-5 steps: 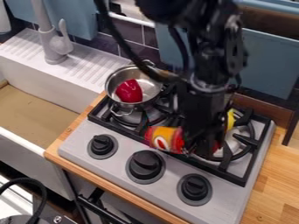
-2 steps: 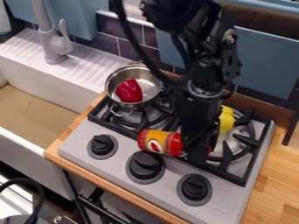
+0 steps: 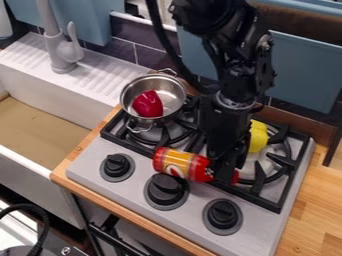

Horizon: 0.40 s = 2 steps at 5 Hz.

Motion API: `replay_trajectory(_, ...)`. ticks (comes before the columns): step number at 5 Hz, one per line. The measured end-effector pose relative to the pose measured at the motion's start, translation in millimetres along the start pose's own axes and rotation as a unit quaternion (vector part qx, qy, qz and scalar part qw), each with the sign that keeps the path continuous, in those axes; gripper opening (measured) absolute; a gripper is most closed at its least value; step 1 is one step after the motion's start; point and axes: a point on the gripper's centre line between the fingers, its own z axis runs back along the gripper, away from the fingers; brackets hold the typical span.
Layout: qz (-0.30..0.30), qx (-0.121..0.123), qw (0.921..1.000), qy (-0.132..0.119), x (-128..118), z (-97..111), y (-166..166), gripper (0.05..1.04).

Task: Move the bottle away from the silver container to the burner

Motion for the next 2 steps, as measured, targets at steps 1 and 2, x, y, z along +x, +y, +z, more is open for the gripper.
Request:
replay_trajectory(1,-0.002,0.006,0.9999,0.009,4,4,-2,0.921)
replay_trajectory(2,-0.018,-0.005,0.9997,0.017,10,16,-4,0.999)
